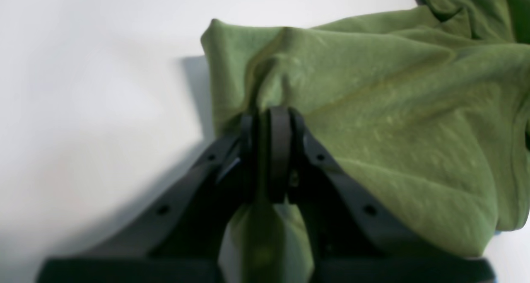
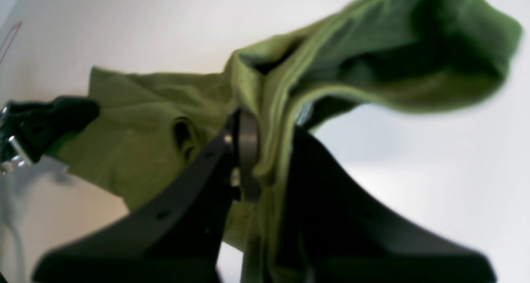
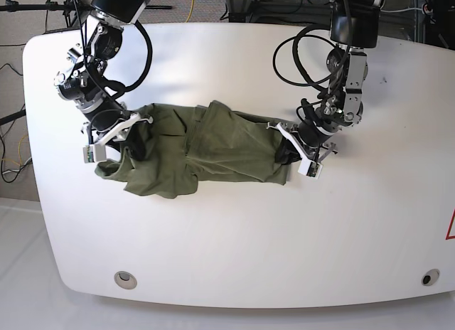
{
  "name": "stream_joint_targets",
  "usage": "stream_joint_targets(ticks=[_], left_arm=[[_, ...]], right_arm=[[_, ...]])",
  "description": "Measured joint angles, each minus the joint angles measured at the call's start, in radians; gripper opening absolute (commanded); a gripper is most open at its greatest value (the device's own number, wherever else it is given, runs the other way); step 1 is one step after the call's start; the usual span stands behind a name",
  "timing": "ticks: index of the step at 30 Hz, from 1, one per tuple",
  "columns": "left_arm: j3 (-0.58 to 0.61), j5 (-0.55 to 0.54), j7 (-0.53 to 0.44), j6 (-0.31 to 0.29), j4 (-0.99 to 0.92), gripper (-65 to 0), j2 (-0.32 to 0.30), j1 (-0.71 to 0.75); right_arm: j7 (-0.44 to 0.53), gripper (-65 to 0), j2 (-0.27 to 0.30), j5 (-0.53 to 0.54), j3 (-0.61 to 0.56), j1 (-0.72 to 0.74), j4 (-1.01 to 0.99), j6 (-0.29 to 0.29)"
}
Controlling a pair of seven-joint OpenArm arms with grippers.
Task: Fold the T-shirt properly
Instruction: 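Grasp both ends of the folded shirt with both grippers, then lift and bunch the shirt together between both grippers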
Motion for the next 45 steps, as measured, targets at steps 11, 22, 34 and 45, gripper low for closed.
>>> stream_joint_targets(ticks=[11,22,34,45], left_arm=[[0.000,0.000,0.006,0.000,0.002,-65.0,0.001,-0.002],[0.063,0.000,-0.003,0.012,0.003,-65.0,0.001,-0.005],[0.077,0.000,0.002,0.010,0.001,-65.0,0.039,-0.001],[0.077,0.000,0.006,0.006,0.001,-65.0,0.039,-0.002]], right_arm=[[-0.031,-65.0,-0.053,-0.001,-0.143,0.027,0.052,0.000],[-0.026,-65.0,-0.067,-0.007,-0.295,0.066,0.053,-0.127],[-0.016,-65.0,-0.106,0.000,-0.390,0.110,-0.043,-0.142],[0.078,-65.0,-0.079,-0.004,-0.480,0.109,-0.201,-0.150]])
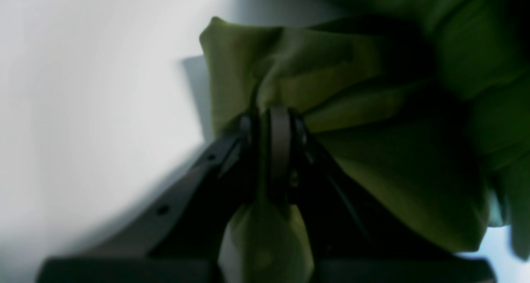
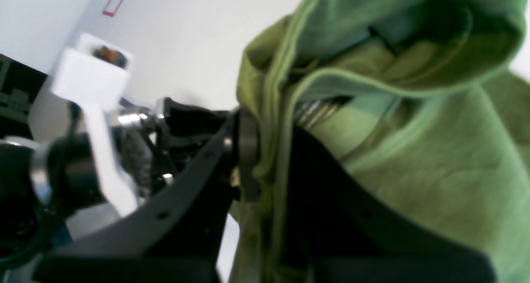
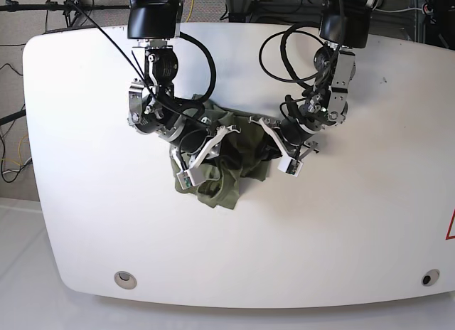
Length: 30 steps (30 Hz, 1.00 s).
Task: Fold the T-shirt properly
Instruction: 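Lift and bunch the shirt together between both grippers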
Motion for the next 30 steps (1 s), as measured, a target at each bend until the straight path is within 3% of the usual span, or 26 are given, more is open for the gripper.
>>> stream_joint_targets(ticks=[15,19,24,30], left_arm=[[-0.003,0.003,0.024,-0.001,0.024,-65.0,0.000,0.003],[-0.003,0.015,0.048,0.000,0.056,-65.0,0.000,0.011],[-0.003,0.025,0.072,0.002,0.083,-65.0,0.000,0.016],[-0.003,0.027,0.079,0.002,0.089,-65.0,-0.002,0.016]], right_arm=[[0.005,-65.0,0.013,0.004,-0.063,0.002,-0.097,0.000],[0.006,-63.5,0.039,0.004,-0.090,0.002,-0.122,0.004],[0.008,-46.2,0.049,0.011,-0.106,0.003,-0.148,0.004],[0.018,-18.8,0.049,0.022,-0.106,0.002,-0.168,0.020]])
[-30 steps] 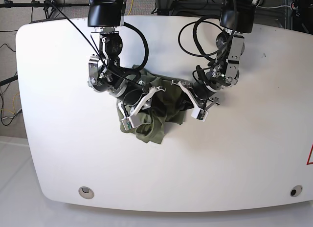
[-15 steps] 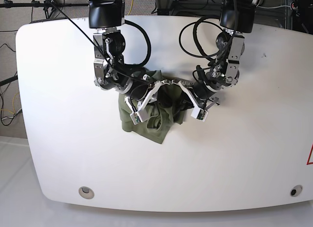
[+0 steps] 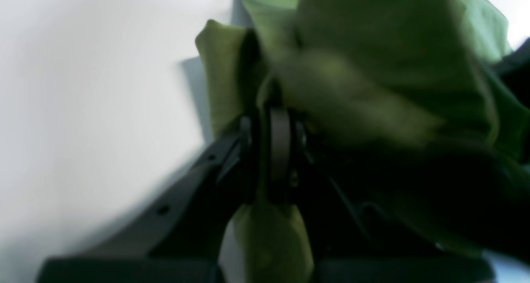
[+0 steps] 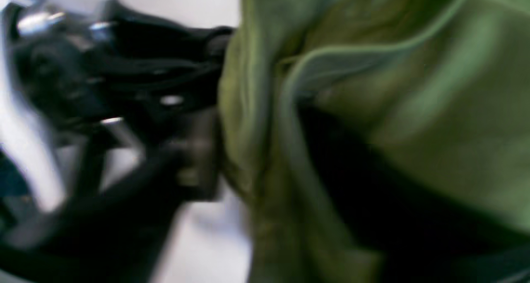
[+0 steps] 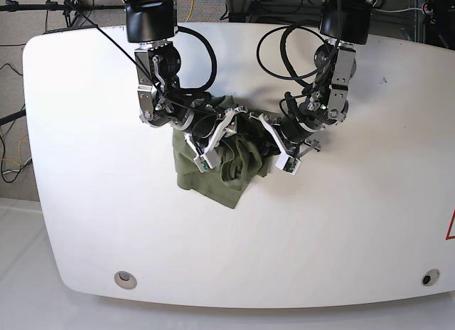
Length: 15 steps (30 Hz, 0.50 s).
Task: Fold the T-shirt properly
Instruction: 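Lift and bunch the shirt together between both grippers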
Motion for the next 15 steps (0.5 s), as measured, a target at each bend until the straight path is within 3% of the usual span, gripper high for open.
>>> stream_joint_targets(ticks=[3,12,15], left_arm=[[-0.001,-0.012,0.005,-0.009,0.001,-65.0,-0.004,0.000],[0.000,0.012,0.025,-0.007,0.040,-65.0,-0.003,0.005],[0.002,0.013,0.040,-0.005,0.069,-60.8,-0.003,0.010]], right_arm=[[0.017,-12.7,0.008,0.004,0.000,0.001,-0.006,0.000],[0.020,-14.5,0.018,0.017,0.001,0.005,-0.011,0.007],[0.021,-14.4,0.017,0.016,0.001,0.005,-0.011,0.006]])
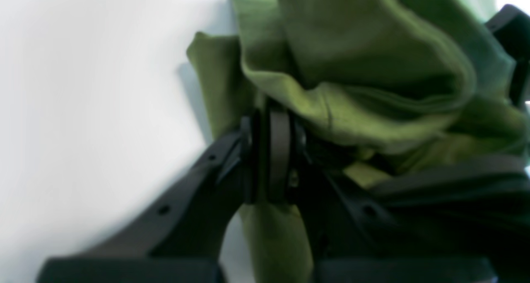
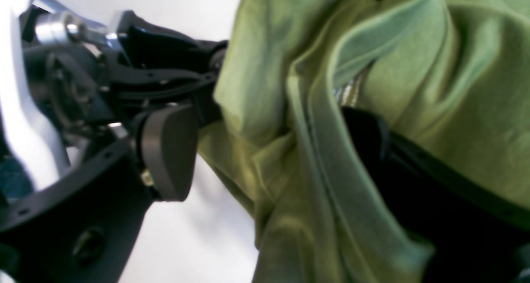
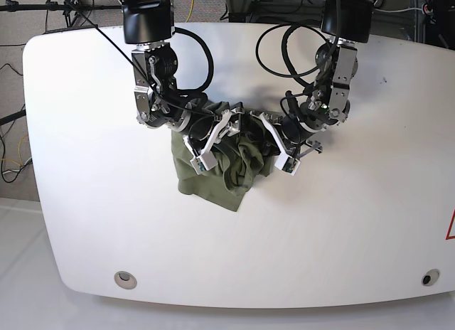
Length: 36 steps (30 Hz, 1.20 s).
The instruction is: Fold the T-shirt properly
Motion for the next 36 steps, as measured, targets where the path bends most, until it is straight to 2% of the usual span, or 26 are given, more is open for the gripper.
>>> stream_joint_targets(ticks=[2,6,9,11,14,25,36], left_arm=[[0.000,0.002,0.002,0.002,0.017,-54.8,0.000,0.001],[-0.002,0.019,0.005,0.011,0.043,-35.8,0.000,0.002],[-0.018,0.027,0.004,0.023,0.061,-24.7,-0.003,0.008],[-0.038,0.022,-0.005,0.022,0.080,-20.1,-0.003,0.019],[-0.055,0.020,-0.031,0.024,0.108,-17.6,0.000,0.035],[-0.063,0.009,-0.048,0.002,0.193,-17.8,0.019,0.047],[-0.208,0.009,-0.052,0.012,0.315,-17.6,0.017,0.053]], right_arm=[[0.002,-14.4,-0.002,0.000,0.000,0.000,0.000,0.000],[0.003,-14.4,-0.003,0.000,0.000,0.000,0.000,-0.001],[0.000,-14.4,-0.002,0.000,0.000,0.000,0.000,0.001],[0.006,-14.4,0.000,0.000,0.000,-0.001,0.000,0.000],[0.004,-14.4,0.000,0.000,0.000,0.000,0.000,0.000],[0.005,-14.4,0.000,-0.003,0.000,0.000,0.000,-0.001],[0.005,-14.4,0.000,-0.003,-0.001,0.000,0.001,-0.001]])
